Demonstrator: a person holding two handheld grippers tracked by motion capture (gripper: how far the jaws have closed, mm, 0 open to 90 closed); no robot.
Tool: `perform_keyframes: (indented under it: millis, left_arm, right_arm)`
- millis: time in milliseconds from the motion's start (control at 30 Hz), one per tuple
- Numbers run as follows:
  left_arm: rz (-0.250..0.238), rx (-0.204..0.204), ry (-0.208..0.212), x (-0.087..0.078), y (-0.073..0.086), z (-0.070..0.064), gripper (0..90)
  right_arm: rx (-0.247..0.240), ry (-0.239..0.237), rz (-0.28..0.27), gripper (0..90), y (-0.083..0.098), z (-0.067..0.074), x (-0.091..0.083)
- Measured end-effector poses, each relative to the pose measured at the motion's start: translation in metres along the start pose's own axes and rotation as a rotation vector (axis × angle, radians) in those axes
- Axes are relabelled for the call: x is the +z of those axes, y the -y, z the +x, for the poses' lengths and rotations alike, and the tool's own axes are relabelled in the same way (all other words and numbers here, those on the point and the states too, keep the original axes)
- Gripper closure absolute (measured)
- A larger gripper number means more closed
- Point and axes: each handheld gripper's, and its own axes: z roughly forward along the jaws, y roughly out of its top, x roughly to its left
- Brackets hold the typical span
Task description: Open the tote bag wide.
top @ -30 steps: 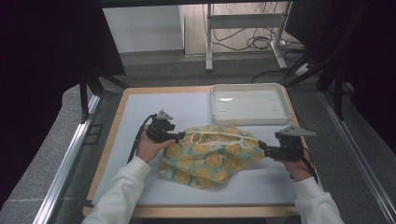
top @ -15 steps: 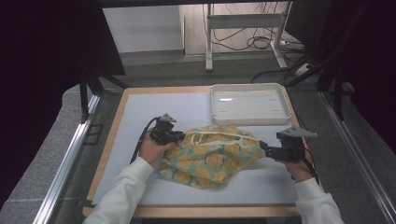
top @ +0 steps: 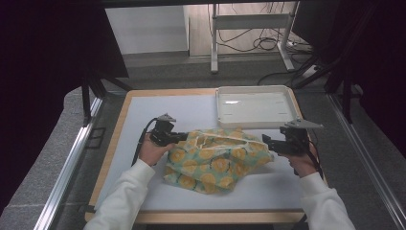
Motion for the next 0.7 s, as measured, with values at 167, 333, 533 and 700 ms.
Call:
perform_keyframes:
  millis: [167, 333, 533, 700]
  left_arm:
    - [-0.002, 0.01, 0.011, -0.001, 0.0, -0.003, 88.9]
    - [-0.005, 0.011, 0.01, 0.0, 0.0, -0.003, 89.0]
    - [-0.012, 0.013, 0.008, -0.001, -0.001, -0.005, 89.0]
    - [-0.031, 0.025, -0.003, -0.004, -0.001, -0.009, 89.0]
  right_arm:
    - [-0.027, 0.001, 0.0, 21.4, -0.021, 0.008, 0.011]
    - [-0.013, -0.018, -0.013, 21.3, -0.03, 0.011, 0.022]
    - [-0.029, -0.025, -0.023, 21.3, -0.037, 0.015, 0.03]
    - [-0.063, -0.037, -0.005, 21.4, -0.042, 0.022, 0.041]
